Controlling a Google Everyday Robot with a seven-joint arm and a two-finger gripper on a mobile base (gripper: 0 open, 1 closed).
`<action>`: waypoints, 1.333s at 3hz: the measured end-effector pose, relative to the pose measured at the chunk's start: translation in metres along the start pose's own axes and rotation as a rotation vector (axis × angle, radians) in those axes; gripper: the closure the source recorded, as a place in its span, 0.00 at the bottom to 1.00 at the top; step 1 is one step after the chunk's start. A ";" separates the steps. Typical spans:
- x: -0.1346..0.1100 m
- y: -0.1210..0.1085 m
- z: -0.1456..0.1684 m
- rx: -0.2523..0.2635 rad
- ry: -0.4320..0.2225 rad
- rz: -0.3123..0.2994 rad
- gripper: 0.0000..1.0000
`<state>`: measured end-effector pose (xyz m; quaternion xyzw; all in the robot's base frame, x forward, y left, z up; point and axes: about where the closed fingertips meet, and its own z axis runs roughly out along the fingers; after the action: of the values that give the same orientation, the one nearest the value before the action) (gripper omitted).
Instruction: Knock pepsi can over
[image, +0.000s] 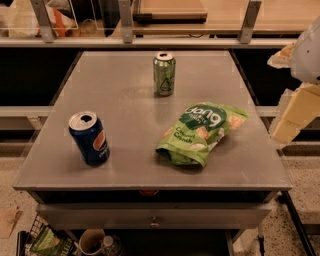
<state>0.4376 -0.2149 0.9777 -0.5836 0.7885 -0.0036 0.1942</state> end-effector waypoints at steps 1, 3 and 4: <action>0.023 -0.009 0.018 0.012 -0.182 0.119 0.00; 0.020 -0.001 0.020 -0.001 -0.601 0.219 0.00; -0.023 0.012 -0.011 -0.051 -0.779 0.187 0.00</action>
Offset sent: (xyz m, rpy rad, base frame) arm -0.0113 0.0201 0.0418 1.1643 -0.1602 -0.0505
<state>0.4287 -0.1925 0.9920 -0.4715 0.7056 0.2551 0.4635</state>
